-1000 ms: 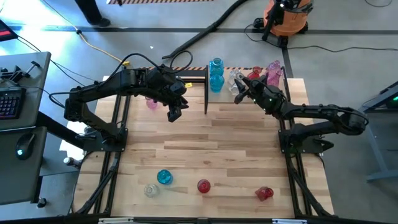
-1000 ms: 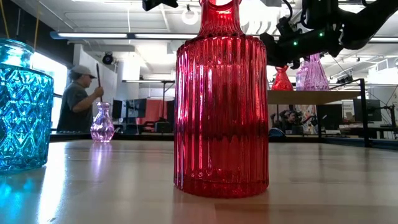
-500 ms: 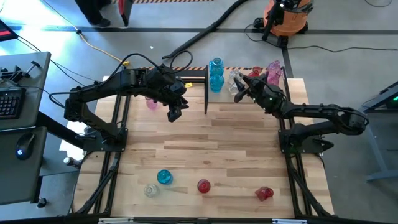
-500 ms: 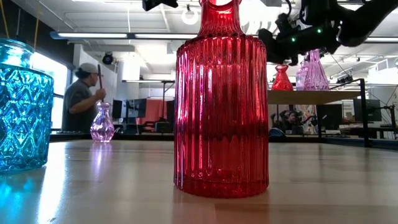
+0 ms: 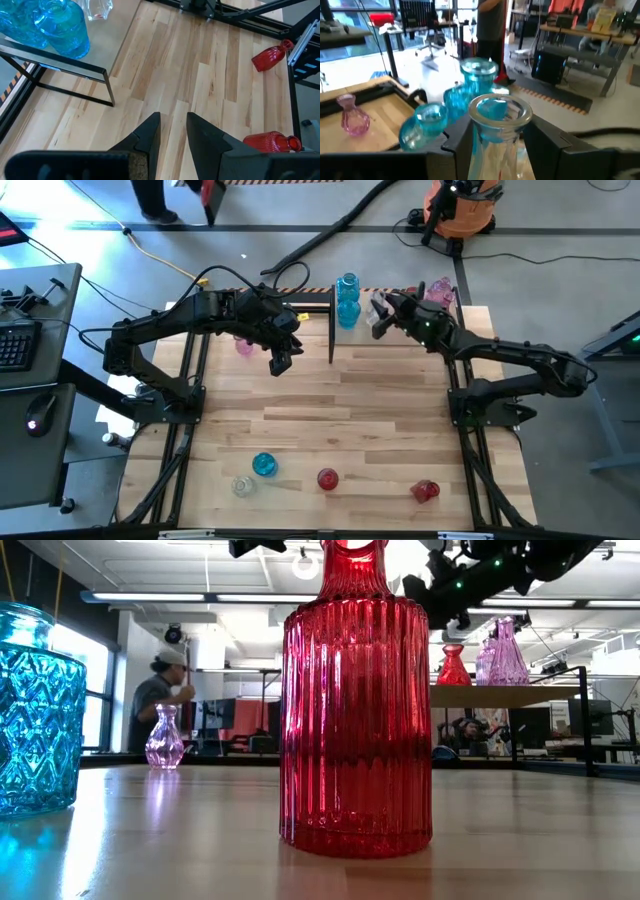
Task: Sort vases onto shelf
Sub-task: Put the top transparent vase on the shelf aligned with the other transparent vase
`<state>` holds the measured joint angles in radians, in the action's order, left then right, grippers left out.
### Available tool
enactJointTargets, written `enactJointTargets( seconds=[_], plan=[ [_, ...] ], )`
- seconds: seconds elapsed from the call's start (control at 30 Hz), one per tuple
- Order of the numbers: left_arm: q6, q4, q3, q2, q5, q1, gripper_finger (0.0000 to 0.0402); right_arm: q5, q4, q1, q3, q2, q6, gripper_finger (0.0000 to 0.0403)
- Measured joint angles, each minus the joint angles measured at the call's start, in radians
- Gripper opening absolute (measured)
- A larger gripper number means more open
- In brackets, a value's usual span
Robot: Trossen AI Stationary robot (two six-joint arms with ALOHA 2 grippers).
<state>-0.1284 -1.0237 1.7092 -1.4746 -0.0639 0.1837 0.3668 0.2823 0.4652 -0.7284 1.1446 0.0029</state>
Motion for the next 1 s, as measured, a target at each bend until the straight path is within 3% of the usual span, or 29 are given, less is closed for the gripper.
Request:
enactJointTargets(
  seconds=[1.0],
  plan=[
    [0.001, 0.000, 0.000, 0.000, 0.000, 0.000, 0.0086, 0.002, -0.067, 0.000, 0.039, 0.000, 0.134, 0.0142]
  ],
)
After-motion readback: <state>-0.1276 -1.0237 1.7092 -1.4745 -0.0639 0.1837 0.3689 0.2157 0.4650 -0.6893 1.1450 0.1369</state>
